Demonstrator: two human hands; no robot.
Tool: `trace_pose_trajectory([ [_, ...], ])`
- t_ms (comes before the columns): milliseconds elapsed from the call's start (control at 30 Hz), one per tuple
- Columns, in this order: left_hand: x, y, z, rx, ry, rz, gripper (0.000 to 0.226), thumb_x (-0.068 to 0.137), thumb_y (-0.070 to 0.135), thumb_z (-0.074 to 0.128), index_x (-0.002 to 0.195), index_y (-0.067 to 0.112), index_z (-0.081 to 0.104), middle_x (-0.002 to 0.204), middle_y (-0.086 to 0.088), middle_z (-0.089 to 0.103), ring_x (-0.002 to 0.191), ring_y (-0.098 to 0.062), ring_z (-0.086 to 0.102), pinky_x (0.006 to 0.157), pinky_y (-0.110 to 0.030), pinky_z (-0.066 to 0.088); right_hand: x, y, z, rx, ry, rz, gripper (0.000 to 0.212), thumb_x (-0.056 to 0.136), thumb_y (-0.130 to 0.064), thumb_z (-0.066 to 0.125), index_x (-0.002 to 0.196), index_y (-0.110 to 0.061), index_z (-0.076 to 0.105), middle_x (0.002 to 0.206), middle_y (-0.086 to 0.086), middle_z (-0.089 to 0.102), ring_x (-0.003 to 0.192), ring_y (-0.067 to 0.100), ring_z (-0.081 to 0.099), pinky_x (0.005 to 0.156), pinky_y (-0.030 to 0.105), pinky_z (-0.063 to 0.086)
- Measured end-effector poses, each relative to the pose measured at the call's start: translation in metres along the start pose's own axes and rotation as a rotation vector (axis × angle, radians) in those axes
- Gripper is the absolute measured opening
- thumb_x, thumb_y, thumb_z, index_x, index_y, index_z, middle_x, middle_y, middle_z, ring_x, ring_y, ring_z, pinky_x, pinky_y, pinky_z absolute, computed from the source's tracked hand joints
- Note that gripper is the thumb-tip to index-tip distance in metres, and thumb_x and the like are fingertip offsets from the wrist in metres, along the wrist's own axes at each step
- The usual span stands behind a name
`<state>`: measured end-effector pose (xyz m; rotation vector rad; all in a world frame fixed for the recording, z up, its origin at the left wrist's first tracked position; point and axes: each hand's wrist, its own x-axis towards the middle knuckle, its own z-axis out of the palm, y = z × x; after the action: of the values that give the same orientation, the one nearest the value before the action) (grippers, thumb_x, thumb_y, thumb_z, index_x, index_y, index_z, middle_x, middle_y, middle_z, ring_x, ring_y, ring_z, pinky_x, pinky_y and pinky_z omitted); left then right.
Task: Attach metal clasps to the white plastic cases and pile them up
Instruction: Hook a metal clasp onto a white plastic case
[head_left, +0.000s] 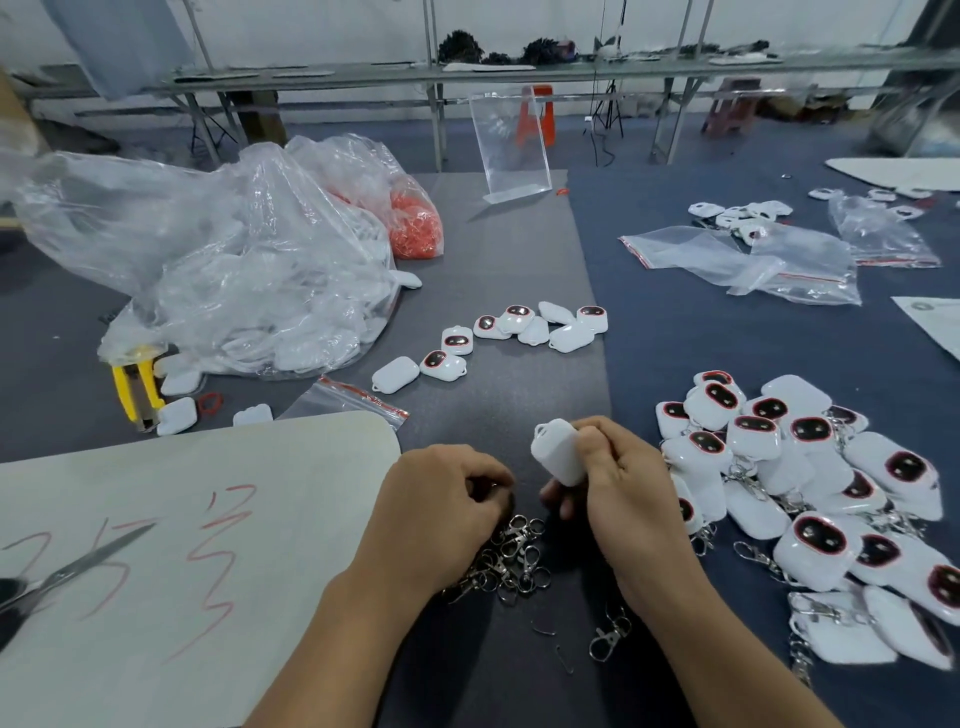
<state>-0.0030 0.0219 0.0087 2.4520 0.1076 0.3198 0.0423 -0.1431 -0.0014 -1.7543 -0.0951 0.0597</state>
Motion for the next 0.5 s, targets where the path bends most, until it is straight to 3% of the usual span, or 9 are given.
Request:
trace_pose_trajectory([
  [133, 0.001, 0.002, 0.005, -0.142, 0.085, 0.002, 0.020, 0.081, 0.018, 0.076, 0.091, 0.035, 0.080, 0.079, 0.027, 0.068, 0.075, 0.005, 0.062, 0.068, -0.004, 0.040, 0.005, -0.006, 0.001, 0.317, -0.026, 0.165, 0.029, 0.108, -0.015, 0.046, 0.095, -0.002, 0.069, 0.072, 0.016, 0.068, 0.056, 0.020, 0.062, 0.048, 0.025, 0.047],
  [333, 0.004, 0.009, 0.009, -0.489, 0.113, -0.058, 0.038, 0.083, 0.004, 0.077, 0.095, 0.039, 0.079, 0.083, 0.019, 0.077, 0.076, 0.001, 0.071, 0.071, -0.011, 0.051, 0.006, -0.012, -0.006, 0.295, -0.253, 0.183, 0.018, 0.097, -0.006, 0.060, 0.100, -0.011, 0.076, 0.084, 0.011, 0.073, 0.069, 0.018, 0.072, 0.059, 0.024, 0.055],
  [500, 0.003, 0.010, 0.012, -0.605, 0.081, -0.055, 0.043, 0.081, -0.008, 0.076, 0.098, 0.031, 0.078, 0.088, 0.009, 0.079, 0.083, -0.009, 0.075, 0.075, -0.016, 0.055, 0.004, -0.013, -0.008, 0.390, -0.391, 0.178, 0.017, 0.084, 0.009, 0.069, 0.093, -0.004, 0.062, 0.081, 0.011, 0.070, 0.071, 0.021, 0.071, 0.065, 0.030, 0.059],
])
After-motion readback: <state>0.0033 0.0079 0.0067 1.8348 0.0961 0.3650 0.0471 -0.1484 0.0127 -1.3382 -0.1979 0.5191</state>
